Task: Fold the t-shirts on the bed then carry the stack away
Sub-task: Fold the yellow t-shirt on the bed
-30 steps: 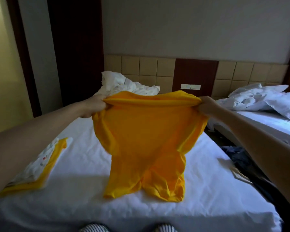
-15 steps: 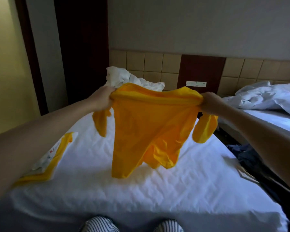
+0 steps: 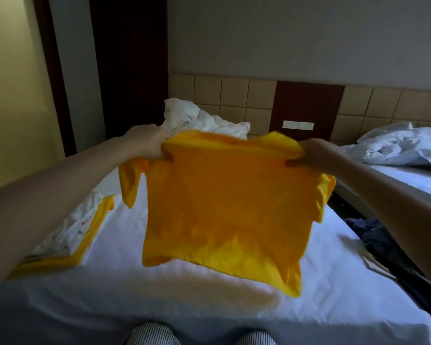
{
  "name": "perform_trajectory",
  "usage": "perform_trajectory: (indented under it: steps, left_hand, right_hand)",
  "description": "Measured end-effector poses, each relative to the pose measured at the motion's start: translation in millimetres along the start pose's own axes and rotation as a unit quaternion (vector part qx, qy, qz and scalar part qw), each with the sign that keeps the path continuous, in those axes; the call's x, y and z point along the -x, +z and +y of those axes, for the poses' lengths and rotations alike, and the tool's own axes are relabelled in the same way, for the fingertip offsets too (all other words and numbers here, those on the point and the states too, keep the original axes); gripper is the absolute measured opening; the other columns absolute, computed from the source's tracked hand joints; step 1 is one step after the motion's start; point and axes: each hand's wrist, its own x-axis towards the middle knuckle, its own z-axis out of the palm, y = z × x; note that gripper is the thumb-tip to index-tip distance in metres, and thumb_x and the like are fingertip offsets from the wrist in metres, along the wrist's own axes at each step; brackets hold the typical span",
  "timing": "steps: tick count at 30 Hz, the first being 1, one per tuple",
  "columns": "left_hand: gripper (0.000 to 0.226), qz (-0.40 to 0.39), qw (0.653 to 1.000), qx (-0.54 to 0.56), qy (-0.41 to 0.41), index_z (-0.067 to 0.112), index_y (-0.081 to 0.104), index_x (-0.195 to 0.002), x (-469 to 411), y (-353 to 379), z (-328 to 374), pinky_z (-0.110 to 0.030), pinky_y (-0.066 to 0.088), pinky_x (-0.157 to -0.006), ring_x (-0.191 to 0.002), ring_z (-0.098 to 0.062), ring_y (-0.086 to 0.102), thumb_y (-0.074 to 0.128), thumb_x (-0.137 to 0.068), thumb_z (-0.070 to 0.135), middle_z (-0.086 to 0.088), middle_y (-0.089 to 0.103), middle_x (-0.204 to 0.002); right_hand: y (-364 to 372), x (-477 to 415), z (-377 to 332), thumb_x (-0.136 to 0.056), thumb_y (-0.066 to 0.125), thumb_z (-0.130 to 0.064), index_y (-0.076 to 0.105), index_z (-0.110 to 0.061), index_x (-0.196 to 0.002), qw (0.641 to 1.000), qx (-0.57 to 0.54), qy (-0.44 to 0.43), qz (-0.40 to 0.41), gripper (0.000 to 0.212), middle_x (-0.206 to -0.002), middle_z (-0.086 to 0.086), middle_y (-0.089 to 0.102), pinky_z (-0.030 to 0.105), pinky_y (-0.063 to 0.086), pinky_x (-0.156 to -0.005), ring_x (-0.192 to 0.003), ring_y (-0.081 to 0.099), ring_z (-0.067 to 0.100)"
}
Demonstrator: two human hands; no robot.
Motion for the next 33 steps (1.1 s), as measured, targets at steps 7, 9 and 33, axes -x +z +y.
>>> perform_trajectory:
  steps: [7,9,33]
  left_hand:
    - [0.03,0.004,0.993,0.112,-0.021,0.018,0.047,-0.063,-9,-2,-2,-0.033,0.044,-0.062,-0.067,-0.025,0.055,0.053,-0.09,0.006,-0.009,0.054,-0.069]
    - [0.034,-0.059,0.987,0.149,-0.007,0.018,0.045,-0.061,-6,1,0,-0.028,0.04,-0.059,-0.062,-0.02,0.049,0.053,-0.09,0.003,-0.005,0.049,-0.064]
    - [0.017,0.005,0.988,0.079,-0.133,0.02,0.051,-0.069,-109,162,-39,-0.031,0.039,-0.059,-0.07,-0.025,0.057,0.057,-0.086,0.02,-0.004,0.057,-0.072]
  right_hand:
    - [0,-7,5,-0.086,0.065,-0.031,0.063,-0.009,-0.107,0.995,-0.093,-0.021,-0.013,0.031,-0.097,0.01,0.061,0.036,0.048,-0.083,-0.091,0.059,0.026]
    - [1,-7,8,-0.084,0.067,-0.028,0.064,-0.011,-0.09,0.993,-0.098,-0.04,-0.055,0.018,-0.092,0.01,0.062,0.035,0.046,-0.084,-0.095,0.061,0.029]
    - [160,-131,-2,-0.09,0.043,-0.008,0.059,-0.012,-0.107,0.991,0.13,0.016,0.025,0.023,-0.112,0.01,0.061,0.032,0.039,-0.075,-0.105,0.058,0.031]
